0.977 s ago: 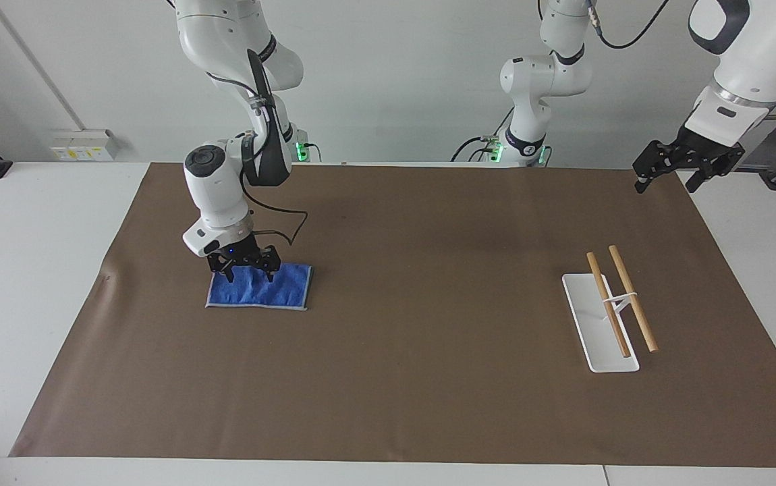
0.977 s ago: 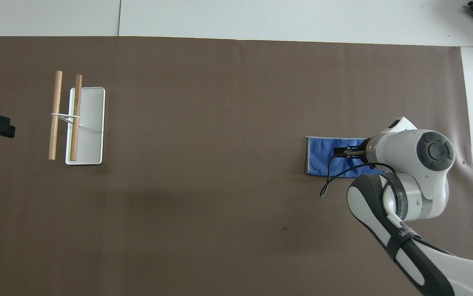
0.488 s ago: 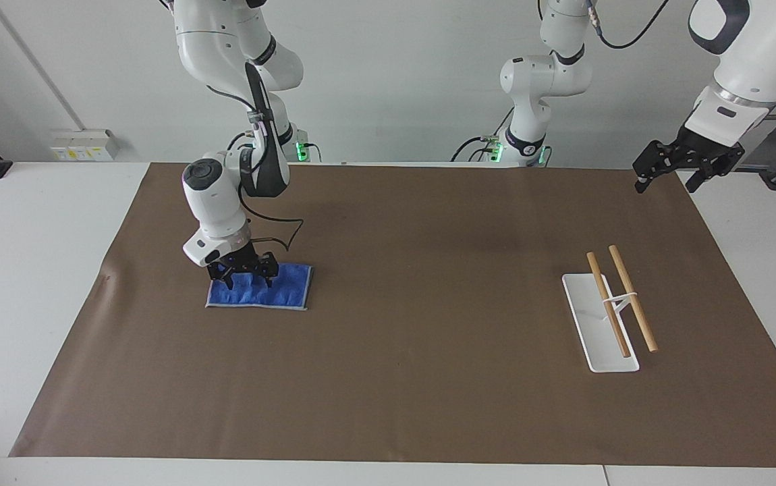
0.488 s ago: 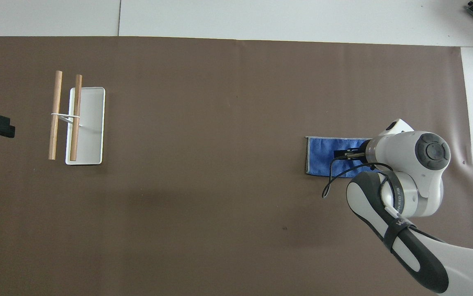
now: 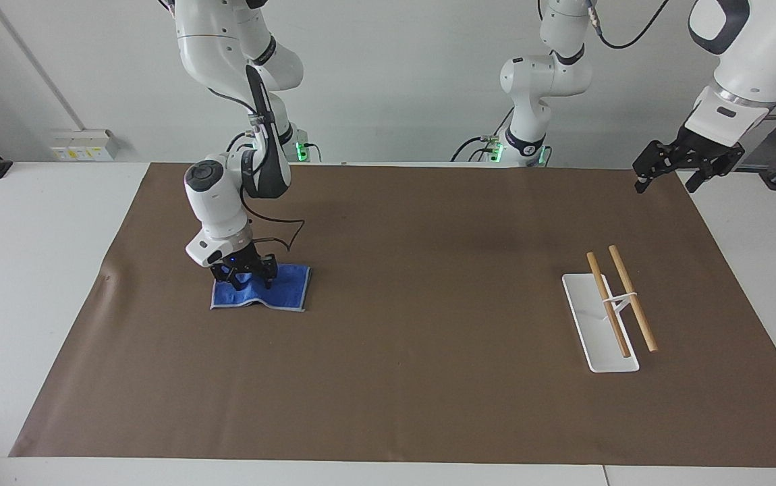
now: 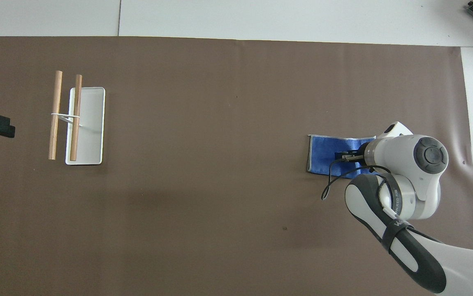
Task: Right arm passes towel to left arm to hang
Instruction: 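Reach the right gripper down onto the blue towel's near edge, then close the right gripper on the blue towel edge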
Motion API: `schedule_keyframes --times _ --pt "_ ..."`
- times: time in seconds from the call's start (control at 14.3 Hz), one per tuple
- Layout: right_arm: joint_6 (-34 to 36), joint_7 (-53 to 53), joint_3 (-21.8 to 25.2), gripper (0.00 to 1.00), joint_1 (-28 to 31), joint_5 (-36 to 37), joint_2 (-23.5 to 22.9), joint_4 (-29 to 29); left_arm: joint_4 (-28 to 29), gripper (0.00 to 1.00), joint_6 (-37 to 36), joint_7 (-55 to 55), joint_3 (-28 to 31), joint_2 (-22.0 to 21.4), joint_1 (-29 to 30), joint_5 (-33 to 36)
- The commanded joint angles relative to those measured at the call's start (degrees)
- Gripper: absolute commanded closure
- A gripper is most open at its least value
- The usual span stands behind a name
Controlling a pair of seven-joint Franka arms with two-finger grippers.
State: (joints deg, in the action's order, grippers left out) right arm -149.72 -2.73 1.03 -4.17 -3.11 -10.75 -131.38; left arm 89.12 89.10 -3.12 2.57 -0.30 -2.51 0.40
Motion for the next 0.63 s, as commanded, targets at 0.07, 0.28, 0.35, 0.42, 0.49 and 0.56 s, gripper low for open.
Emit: schedule_keyframes --times 0.07,0.28,0.35,0.42,0.49,0.56 --pt "-0.40 0.44 -0.59 1.00 0.13 -1.02 0.55 -0.28 1.93 0.00 -0.07 0.57 0.07 -1.73 0.22 -0.75" --pt "6.52 2.03 -1.29 1.00 -1.28 -1.02 2.92 3.92 1.93 0.00 -0.07 0.48 0.07 -1.73 0.22 -0.75" --pt "8.98 1.94 -1.73 1.00 -1.37 -1.02 3.98 5.51 1.93 0.00 -0.07 0.48 0.07 -1.73 0.22 -0.75" --pt "11.27 1.94 -2.52 1.00 -1.37 -1.02 4.86 7.00 1.93 0.00 -0.16 0.48 0.07 -1.73 0.22 -0.75" --pt "12.95 2.03 -3.48 1.00 -1.37 -1.54 5.56 8.49 1.93 0.00 -0.16 0.48 0.07 -1.73 0.22 -0.75" --pt "14.70 2.03 -4.19 1.00 -1.37 -4.25 5.83 10.25 1.93 0.00 -0.07 0.48 0.07 -1.73 0.22 -0.75"
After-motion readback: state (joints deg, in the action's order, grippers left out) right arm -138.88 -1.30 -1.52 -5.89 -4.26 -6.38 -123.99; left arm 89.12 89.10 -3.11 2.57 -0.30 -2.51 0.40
